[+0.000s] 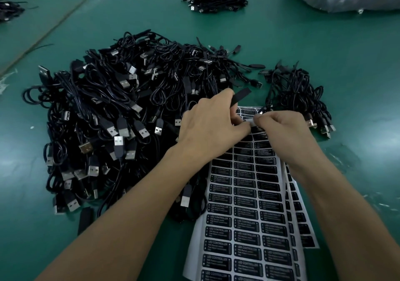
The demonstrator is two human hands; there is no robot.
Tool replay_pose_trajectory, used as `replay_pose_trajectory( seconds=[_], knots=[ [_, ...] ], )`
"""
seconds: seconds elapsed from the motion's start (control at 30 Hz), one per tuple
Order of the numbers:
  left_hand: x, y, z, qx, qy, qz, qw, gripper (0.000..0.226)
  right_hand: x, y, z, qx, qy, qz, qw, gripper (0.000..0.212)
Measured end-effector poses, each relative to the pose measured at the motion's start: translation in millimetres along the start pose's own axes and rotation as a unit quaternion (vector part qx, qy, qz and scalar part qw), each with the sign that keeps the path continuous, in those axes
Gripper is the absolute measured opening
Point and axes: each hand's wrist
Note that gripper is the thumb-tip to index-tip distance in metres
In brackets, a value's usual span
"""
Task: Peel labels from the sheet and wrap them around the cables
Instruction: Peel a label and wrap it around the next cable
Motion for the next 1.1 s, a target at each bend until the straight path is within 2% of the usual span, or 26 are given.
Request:
replay_pose_trajectory(
  seconds=[0.07, 0.13, 0.23, 0.33, 0.77, 0.93, 1.1],
  knots=[
    [1.2, -0.5, -0.6, -0.002, 0.003, -0.004, 1.0, 0.036, 0.0, 1.5, -0.4, -0.003, -0.008, -0.001, 1.0, 0.024],
    [1.7, -1.3, -0.7, -0.003, 0.004, -0.012, 1.0, 0.034, 0.4, 2.7, -0.2, -0.013, -0.017, 0.007, 1.0, 0.03],
    [1.4, -1.4, -0.6, -0.004, 0.005, -0.004, 1.0, 0.034, 0.8, 3.7, -1.2, -0.021, -0.018, 0.002, 1.0, 0.02],
    [0.3, -0.5, -0.5, -0.009, 0.005, 0.002, 1.0, 0.034, -1.3, 6.2, -3.5, -0.013, -0.022, -0.021, 0.999, 0.027],
    [-2.0, 0.5, -1.0, -0.024, -0.007, 0.023, 0.999, 0.036, -4.6, 3.5, -3.0, 0.015, -0.041, -0.099, 0.994, 0.021],
    [-4.6, 0.8, -0.1, -0.023, 0.003, 0.023, 0.999, 0.032, -5.4, 10.0, -5.0, -0.002, -0.004, -0.031, 1.0, 0.016],
    [-18.2, 0.5, -3.6, -0.049, -0.028, 0.124, 0.991, 0.026, -5.7, 13.2, -0.1, -0.084, 0.041, 0.12, 0.988, 0.006]
  ],
)
Point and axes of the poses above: each hand's wrist, its own z-axis away from the middle knuckle, its own x-axis out of the palm, y = z × x, and after that the axes turned 4 degrees about -z, right-handed
